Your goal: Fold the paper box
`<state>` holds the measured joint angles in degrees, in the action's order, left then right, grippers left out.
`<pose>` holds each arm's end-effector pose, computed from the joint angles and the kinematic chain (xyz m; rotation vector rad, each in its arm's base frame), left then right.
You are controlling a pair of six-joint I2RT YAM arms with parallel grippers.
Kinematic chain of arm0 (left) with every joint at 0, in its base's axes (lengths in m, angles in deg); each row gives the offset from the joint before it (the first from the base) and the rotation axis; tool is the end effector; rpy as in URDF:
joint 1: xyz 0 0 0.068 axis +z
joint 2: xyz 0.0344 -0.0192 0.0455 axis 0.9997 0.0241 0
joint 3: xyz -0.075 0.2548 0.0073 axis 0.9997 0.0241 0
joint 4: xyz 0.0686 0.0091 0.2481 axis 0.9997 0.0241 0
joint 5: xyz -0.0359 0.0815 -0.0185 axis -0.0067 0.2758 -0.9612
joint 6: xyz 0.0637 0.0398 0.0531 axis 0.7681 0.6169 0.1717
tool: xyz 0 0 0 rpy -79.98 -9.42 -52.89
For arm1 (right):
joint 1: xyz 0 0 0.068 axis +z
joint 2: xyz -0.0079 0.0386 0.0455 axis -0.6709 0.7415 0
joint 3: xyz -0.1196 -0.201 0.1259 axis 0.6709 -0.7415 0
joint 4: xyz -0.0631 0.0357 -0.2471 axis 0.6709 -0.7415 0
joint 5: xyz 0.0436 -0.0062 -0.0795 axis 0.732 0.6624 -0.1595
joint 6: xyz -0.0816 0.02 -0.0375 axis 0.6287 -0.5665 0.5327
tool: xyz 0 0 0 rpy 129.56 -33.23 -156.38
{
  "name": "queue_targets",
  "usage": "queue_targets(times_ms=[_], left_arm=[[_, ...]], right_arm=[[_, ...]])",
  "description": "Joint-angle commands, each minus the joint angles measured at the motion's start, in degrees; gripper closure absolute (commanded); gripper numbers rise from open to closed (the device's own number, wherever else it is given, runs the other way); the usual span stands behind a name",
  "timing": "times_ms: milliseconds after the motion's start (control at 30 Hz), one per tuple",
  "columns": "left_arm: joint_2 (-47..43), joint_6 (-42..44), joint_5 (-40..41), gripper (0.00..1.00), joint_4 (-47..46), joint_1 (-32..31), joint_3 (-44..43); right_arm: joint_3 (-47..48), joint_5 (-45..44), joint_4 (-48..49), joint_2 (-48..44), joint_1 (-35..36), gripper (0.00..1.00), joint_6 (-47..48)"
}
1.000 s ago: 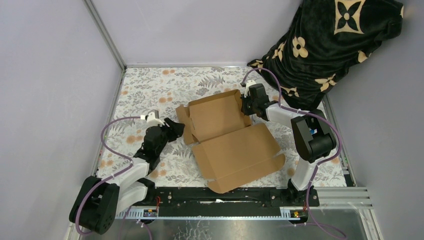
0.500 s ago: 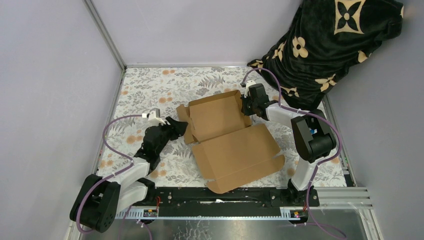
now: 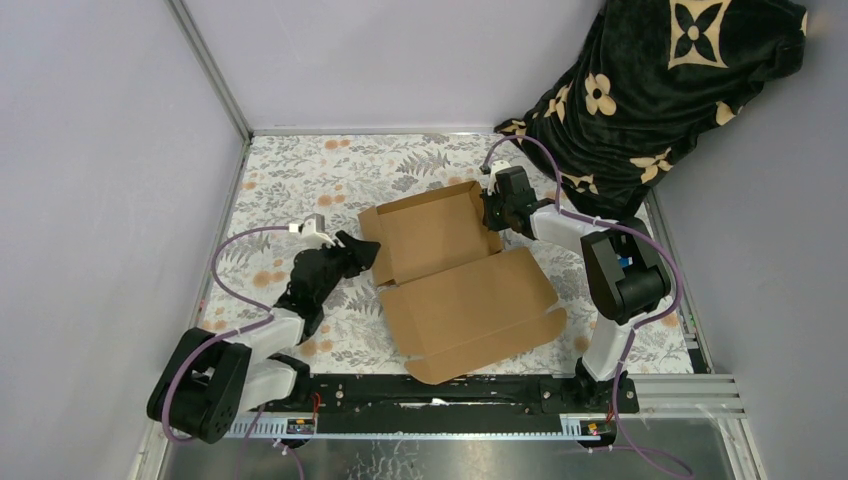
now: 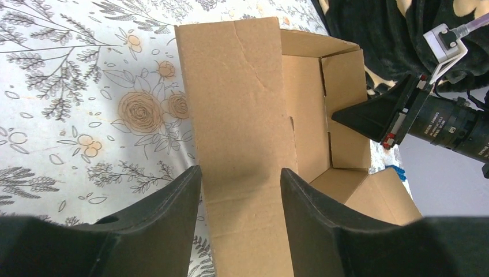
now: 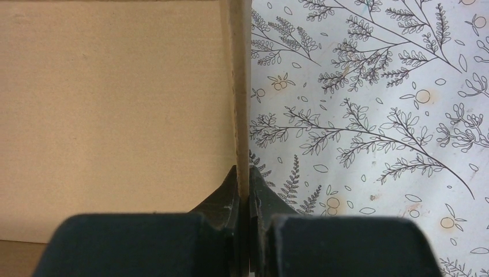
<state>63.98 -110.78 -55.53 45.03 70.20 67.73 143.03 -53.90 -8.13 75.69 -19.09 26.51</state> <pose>0.2418 -0.0867 0.1532 -0.3470 1.8385 -0.8194 0.3899 0.1714 0.1444 -0.4297 2.2448 0.3071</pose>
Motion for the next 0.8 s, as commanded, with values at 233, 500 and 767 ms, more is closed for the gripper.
queue_targets(times_ms=[233, 500, 767], left_arm=[[5.9, -0.1, 0.7, 0.41, -6.1, -4.3, -4.2], [7.6, 1.7, 3.3, 0.42, -1.8, -6.9, -6.6], [8.9, 4.9, 8.5, 0.42, 7.0, -10.2, -10.6]], right_arm=[[-0.1, -2.0, -4.3, 2.6, 2.3, 1.00, 0.0], [-0.1, -2.8, -4.5, 2.7, 2.6, 1.00, 0.1], [0.5, -6.3, -5.8, 2.2, 3.7, 1.00, -0.1]])
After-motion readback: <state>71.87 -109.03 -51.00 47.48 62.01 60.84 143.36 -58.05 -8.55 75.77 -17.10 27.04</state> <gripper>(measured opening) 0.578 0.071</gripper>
